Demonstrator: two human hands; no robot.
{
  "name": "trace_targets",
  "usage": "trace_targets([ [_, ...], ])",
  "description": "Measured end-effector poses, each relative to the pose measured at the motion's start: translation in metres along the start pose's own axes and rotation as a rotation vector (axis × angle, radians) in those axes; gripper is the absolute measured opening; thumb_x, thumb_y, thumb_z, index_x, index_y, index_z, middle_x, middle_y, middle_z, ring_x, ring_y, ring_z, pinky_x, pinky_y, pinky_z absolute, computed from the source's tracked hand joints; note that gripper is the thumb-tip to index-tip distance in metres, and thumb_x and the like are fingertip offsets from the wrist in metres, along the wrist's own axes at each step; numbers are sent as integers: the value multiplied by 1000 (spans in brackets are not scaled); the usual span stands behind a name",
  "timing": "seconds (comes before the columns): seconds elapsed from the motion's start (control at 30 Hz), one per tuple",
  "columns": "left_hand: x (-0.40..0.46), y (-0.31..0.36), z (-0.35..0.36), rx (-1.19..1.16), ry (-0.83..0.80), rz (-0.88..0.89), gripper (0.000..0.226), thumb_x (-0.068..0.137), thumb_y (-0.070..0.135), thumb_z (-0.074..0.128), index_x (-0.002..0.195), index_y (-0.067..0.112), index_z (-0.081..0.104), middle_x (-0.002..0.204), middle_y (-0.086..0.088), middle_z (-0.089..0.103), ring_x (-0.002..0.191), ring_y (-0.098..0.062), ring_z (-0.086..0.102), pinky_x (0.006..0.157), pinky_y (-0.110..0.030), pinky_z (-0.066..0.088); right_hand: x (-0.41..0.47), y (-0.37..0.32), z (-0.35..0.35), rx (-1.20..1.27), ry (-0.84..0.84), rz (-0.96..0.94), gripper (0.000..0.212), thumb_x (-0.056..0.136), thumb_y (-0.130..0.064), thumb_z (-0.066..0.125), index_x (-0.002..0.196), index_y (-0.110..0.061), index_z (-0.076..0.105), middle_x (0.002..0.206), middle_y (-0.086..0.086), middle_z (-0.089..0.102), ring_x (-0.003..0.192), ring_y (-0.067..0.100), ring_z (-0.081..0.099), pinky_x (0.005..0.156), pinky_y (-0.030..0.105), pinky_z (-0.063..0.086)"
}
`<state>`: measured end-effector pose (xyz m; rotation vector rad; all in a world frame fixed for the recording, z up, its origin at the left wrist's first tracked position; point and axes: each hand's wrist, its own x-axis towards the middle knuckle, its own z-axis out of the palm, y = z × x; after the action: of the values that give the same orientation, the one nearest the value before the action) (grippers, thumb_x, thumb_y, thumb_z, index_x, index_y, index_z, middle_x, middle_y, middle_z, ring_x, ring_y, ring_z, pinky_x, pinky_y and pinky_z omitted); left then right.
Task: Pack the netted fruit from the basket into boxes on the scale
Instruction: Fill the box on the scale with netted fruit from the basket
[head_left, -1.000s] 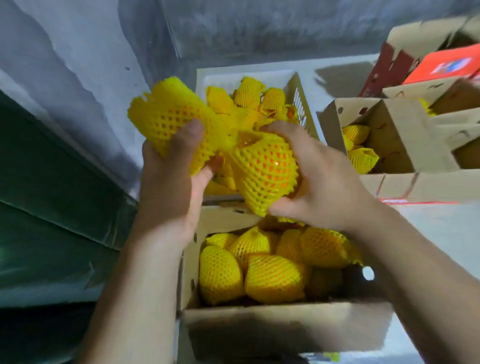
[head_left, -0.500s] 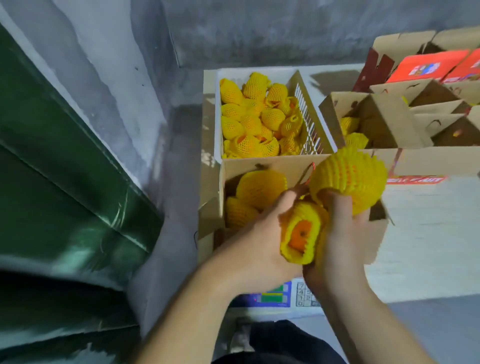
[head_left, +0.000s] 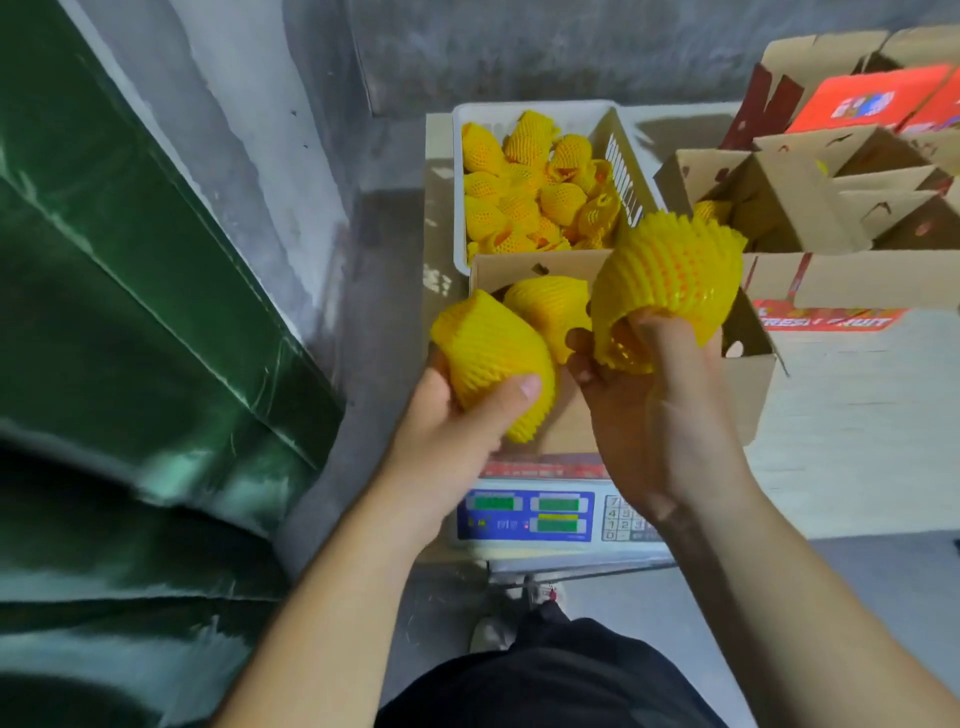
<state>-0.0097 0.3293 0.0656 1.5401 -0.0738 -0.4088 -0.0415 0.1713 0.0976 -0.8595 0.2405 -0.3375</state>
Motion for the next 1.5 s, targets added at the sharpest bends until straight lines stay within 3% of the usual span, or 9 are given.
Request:
trace_targets([
  [0.17,-4,0,-21,-112,145,-182,74,56,81,61,102,23,67,68,0,69,54,-10,58,48,-24,37,-20,-1,-7,35,-136,191,111,64,-51,94,155,-18,40,134,9,63,116,26,67,91,34,56],
  [0.33,-12,-5,-26,-157,119,-218,58,55,88,66,85,39,75,65,3,63,55,-9,52,48,-24,36,-34,5,-7,133,-28,376,84,76,-63,80,140,-14,58,106,6,70,81,15,69,68,23,59],
  [0.47,-18,-4,-26,-179,98,-214,39,54,85,74,67,49,73,57,10,51,50,-8,42,49,-22,34,-35,-1,-8,-76,-11,169,68,91,-47,67,143,-7,49,104,10,63,74,18,64,61,24,52],
  [0.63,-22,-10,-32,-187,49,-198,45,58,78,82,81,40,75,65,6,51,55,-9,44,54,-24,39,-10,-32,-21,-517,40,-338,73,83,-37,86,140,-15,46,126,11,64,100,25,68,70,35,57],
  [0.73,-24,-12,-33,-205,82,-223,81,52,78,82,115,27,71,87,1,72,67,-12,62,66,-30,53,14,-55,-43,-1130,47,-656,77,89,-30,82,151,-10,40,146,11,52,132,25,55,108,40,49],
  [0.9,-25,-9,-36,-268,77,-229,80,61,62,89,126,24,62,115,-1,78,101,-21,77,75,-32,62,15,-72,-62,-1871,-6,-381,59,92,-43,71,145,-20,58,132,15,66,103,35,65,86,39,48],
  [1.07,-25,-12,-43,-190,-78,-103,75,67,50,95,130,28,60,118,5,77,109,-18,75,85,-39,63,-17,-37,-35,-1475,-78,-346,38,100,-39,64,135,-24,64,112,-14,69,92,12,67,79,42,60],
  [1.27,-22,-9,-43,-116,-272,123,74,78,43,90,143,41,54,138,2,67,125,-22,67,93,-33,59,-32,-8,-5,-1029,-543,56,70,93,-55,67,155,-39,38,135,-18,62,123,8,64,96,33,58],
  [1.5,-19,-6,-45,-47,-151,258,99,74,52,90,158,32,41,138,5,68,127,-17,66,97,-29,57,-28,-1,8,-786,-466,26,74,89,-30,75,154,-28,39,122,-18,68,112,17,71,90,33,61],
])
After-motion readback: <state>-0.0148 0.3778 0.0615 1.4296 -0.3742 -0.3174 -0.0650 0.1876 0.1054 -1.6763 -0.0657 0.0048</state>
